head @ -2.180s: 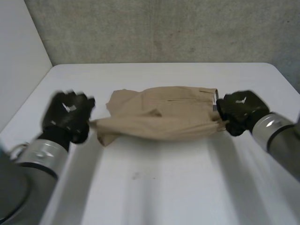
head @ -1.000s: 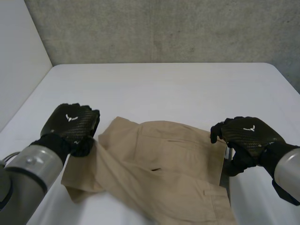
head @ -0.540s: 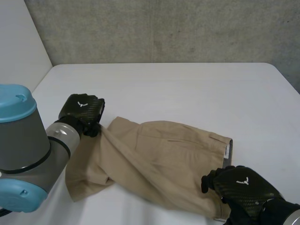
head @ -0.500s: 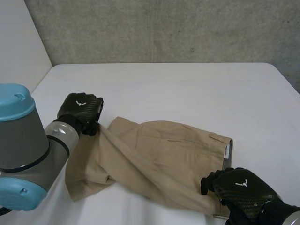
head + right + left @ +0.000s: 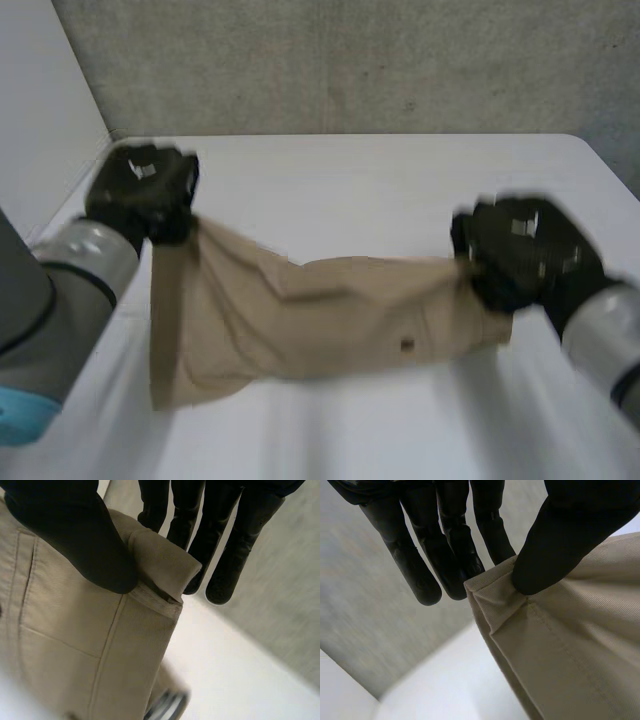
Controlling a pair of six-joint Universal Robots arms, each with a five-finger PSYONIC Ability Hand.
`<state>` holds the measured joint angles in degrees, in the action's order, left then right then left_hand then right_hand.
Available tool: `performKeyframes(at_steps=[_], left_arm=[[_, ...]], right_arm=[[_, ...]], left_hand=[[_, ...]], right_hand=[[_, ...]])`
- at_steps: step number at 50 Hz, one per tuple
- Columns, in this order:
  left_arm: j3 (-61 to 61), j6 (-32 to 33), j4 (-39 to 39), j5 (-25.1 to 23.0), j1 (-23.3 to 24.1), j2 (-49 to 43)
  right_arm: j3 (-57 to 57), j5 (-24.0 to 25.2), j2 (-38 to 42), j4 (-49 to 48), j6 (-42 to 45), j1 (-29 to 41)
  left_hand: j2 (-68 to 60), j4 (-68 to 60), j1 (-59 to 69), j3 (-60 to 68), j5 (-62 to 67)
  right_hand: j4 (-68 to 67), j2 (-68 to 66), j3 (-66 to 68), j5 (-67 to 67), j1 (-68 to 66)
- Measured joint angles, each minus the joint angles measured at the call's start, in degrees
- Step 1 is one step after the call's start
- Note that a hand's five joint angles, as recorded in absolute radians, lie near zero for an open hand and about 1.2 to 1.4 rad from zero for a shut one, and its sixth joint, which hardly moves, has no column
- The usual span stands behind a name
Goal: Fold the shorts.
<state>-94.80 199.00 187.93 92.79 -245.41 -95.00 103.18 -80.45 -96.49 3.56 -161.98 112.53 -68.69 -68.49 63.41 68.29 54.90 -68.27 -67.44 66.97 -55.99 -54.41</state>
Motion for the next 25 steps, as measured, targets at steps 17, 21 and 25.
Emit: performKeyframes(at_steps=[17,21,25], left_arm=[[29.61,-0.3,16.47,2.76,-2.1,1.39],[26.22,-0.5,16.38,2.88,-2.17,3.76],[17.09,-1.29,14.87,2.81,-2.05,7.79]], right_arm=[[-47.81,-4.93,14.94,-9.13,1.56,0.02],[-46.59,-5.09,14.82,-8.49,1.55,0.04],[-41.01,-3.79,14.78,-6.44,1.61,0.03]], left_hand=[[-0.04,-0.19,0.0,0.05,0.0],[-0.04,-0.19,0.0,0.04,0.0],[-0.05,-0.19,0.0,0.05,0.0]], right_hand=[[-0.01,0.0,0.0,0.0,-0.03],[-0.01,0.0,0.0,0.0,-0.03],[-0.01,0.0,0.0,0.0,-0.03]])
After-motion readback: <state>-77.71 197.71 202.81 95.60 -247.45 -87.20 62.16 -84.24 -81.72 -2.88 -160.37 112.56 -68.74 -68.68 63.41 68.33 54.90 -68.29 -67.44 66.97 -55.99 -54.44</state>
